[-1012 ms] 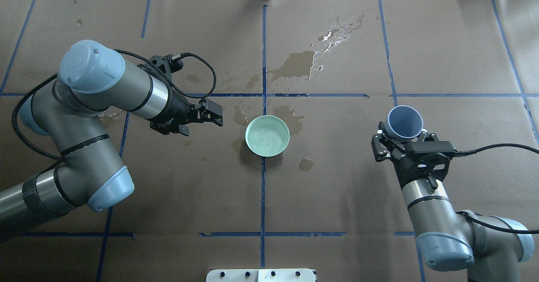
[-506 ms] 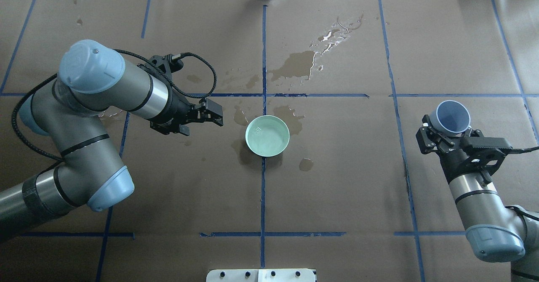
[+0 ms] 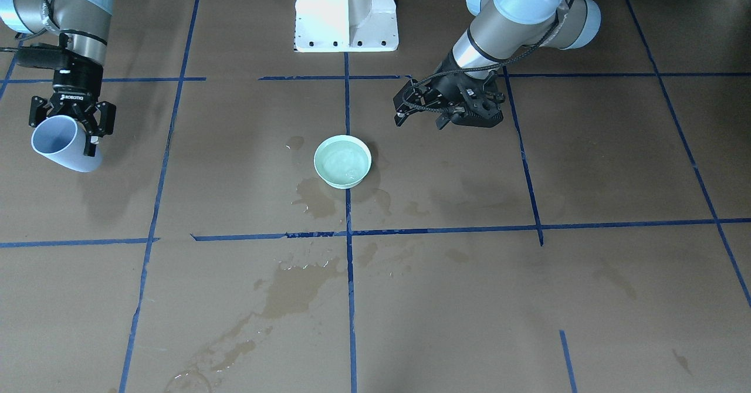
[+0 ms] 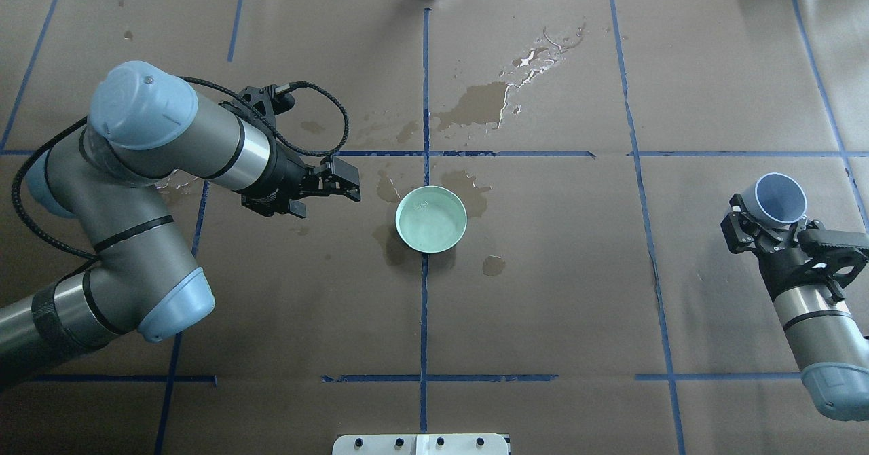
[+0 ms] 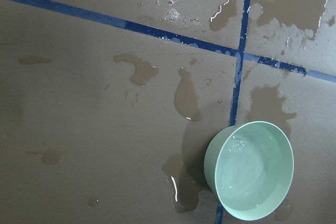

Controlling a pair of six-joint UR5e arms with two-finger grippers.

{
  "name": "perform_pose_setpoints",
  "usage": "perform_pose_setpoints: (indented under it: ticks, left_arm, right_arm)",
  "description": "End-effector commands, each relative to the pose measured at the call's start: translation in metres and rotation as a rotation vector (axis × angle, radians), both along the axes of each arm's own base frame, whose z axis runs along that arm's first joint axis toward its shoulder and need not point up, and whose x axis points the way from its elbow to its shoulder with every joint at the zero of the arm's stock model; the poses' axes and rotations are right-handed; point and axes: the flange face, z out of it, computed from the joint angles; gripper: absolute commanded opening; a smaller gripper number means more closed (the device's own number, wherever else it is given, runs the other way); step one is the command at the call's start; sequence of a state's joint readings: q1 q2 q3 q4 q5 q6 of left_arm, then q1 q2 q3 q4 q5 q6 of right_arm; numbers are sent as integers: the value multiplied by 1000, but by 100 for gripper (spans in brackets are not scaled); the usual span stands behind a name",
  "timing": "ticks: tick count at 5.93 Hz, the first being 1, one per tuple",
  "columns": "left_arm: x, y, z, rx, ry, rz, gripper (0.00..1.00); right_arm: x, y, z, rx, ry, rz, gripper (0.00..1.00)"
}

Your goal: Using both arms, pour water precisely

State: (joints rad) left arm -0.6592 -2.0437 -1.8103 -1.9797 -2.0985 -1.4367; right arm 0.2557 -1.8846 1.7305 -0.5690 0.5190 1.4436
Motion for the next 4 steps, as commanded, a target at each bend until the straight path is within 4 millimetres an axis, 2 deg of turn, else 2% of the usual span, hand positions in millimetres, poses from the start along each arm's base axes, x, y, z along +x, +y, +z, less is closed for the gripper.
perform_pose_setpoints:
  ticks: [1,2,4]
  left_arm:
    - [-1,0,-1,-3,0,-2,100]
    - [0,0,0,-4,-1,-2,100]
    - [-1,1,6,-9,-8,-1,100]
  right_arm:
    - [11,1,33,3,-13,4,2]
    - [9,1,43,6,-22,4,3]
    - [10,-4,51,4,-19,15,4]
